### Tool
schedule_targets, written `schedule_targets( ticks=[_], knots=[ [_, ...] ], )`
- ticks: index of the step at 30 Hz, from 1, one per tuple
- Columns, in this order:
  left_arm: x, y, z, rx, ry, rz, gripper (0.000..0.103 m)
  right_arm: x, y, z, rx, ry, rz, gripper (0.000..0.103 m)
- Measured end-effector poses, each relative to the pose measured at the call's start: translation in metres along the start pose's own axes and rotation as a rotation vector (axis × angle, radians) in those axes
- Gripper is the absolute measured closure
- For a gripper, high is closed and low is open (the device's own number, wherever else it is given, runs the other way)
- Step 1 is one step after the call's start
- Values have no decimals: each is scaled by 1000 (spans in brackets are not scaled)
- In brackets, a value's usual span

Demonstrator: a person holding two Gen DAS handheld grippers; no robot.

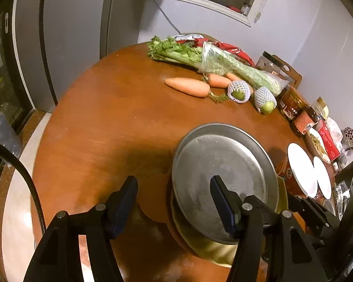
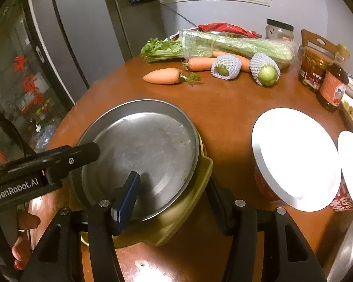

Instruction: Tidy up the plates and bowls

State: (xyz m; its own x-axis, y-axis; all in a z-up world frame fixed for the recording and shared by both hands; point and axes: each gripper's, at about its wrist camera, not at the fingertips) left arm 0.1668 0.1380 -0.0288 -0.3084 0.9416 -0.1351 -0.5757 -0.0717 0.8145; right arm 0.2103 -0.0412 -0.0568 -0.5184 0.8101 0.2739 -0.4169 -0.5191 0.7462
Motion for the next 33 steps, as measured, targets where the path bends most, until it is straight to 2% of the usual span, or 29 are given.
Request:
schedule_targets(
  ticks=[5, 17, 33],
  knots=[
    [3, 20, 1, -42, 0, 27, 39, 0, 14, 4, -26, 17, 7, 39],
    [-11, 58, 4, -110, -16, 35, 39, 8, 57, 14, -100, 52, 8, 34],
    [-77, 91, -5, -166, -87, 24, 39, -18, 125, 9, -203, 69, -2, 31]
  ],
)
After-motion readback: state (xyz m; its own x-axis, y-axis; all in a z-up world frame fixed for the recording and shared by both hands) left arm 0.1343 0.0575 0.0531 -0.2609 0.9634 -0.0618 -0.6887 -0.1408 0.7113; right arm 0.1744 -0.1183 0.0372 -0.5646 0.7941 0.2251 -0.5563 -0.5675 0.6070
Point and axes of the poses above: each gripper's, at about its wrist camera, not at the fingertips, and y roughly against the way its jaws point, x to its left, z to its top, and after that the axes turned 9 degrees about z, right-handed
